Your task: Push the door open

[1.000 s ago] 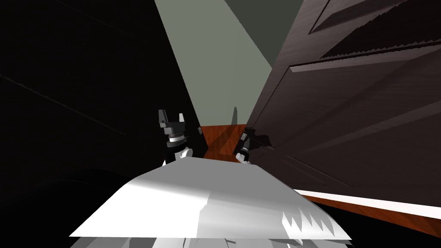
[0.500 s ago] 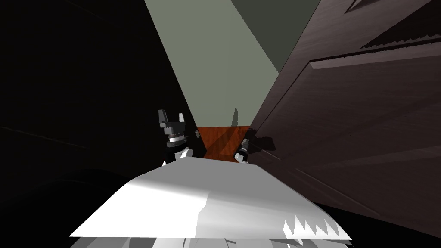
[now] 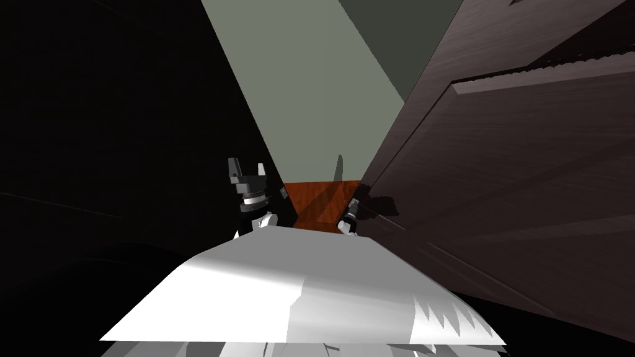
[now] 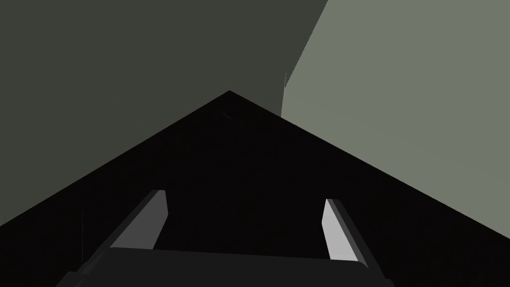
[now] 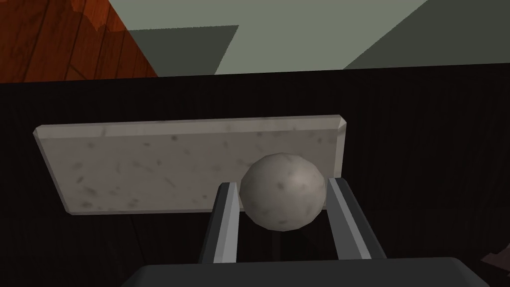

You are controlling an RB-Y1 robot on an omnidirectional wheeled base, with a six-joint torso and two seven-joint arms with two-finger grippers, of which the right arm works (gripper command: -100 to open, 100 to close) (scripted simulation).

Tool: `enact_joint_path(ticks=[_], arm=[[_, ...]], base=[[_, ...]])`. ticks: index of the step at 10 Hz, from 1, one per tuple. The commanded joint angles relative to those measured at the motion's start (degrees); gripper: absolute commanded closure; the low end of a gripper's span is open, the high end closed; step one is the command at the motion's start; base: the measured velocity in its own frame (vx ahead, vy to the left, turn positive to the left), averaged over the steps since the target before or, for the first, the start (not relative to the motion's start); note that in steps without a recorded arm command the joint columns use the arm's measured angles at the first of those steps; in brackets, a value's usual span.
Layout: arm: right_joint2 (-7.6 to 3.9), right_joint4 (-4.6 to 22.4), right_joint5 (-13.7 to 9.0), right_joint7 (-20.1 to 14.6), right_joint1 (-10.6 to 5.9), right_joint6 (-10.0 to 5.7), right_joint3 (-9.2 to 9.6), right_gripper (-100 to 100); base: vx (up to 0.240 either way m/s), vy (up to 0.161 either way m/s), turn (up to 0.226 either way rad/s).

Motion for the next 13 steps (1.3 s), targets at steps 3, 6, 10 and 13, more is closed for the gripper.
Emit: enact_joint_path(ticks=[3,6,10,13], arm=[[-1.21,-0.1,-1.6,0.4,0.23,-0.05,-0.35,100],[-1.76,-1.0,-2.5,0.6,0.31,-0.10,-0.55,100],[-3.67,-0.6,-6.3,1.4,0.69,-0.34,-1.39,100],[-4.53,0.7,-8.7,2.0,0.92,-0.48,-1.92,100]], base=[[0.033,0.004,0.003],[0.120,0.003,-0.025],[0.115,0.007,-0.009],[0.190,-0.010,-0.034]])
